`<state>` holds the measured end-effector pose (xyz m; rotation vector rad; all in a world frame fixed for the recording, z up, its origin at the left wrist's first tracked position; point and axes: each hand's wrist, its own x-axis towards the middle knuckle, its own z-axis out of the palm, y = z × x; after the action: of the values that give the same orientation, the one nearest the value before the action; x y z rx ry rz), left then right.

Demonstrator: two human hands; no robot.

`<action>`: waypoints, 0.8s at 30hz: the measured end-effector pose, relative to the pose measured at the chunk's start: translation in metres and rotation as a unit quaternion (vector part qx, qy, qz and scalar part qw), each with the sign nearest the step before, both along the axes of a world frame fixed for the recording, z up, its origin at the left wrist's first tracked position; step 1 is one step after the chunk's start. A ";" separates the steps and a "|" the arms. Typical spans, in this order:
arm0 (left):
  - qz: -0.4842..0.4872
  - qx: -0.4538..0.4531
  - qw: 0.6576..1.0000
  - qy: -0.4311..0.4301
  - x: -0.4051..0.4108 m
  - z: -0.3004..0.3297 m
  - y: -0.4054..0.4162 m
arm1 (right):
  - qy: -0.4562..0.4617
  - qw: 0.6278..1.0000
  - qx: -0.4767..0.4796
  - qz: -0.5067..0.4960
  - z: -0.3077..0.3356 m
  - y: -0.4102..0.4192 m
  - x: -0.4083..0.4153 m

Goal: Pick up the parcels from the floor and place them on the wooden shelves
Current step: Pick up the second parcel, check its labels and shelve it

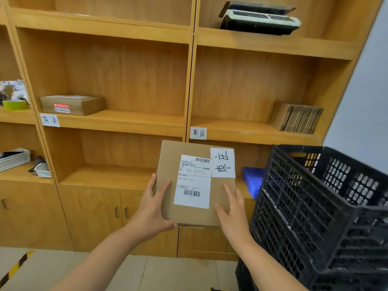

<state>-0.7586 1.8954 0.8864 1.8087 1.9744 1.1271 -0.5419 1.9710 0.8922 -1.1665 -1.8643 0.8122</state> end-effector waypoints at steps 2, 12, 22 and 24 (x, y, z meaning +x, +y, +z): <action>-0.003 0.002 1.000 0.006 -0.004 0.000 0.026 | 0.010 1.000 -0.004 0.010 0.001 0.023 -0.001; -0.054 0.039 0.997 -0.025 -0.002 -0.006 0.178 | -0.020 0.998 0.025 -0.048 0.008 0.144 0.011; -0.071 0.087 0.993 -0.030 -0.040 0.024 0.327 | -0.007 0.994 0.073 -0.083 0.036 0.280 -0.027; -0.069 0.103 0.992 -0.018 -0.049 0.035 0.350 | 0.009 0.993 0.083 -0.080 0.040 0.305 -0.036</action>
<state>-0.8077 2.2452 0.9209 1.9763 1.7379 1.3496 -0.5777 2.2764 0.9325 -1.1823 -1.7620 0.5653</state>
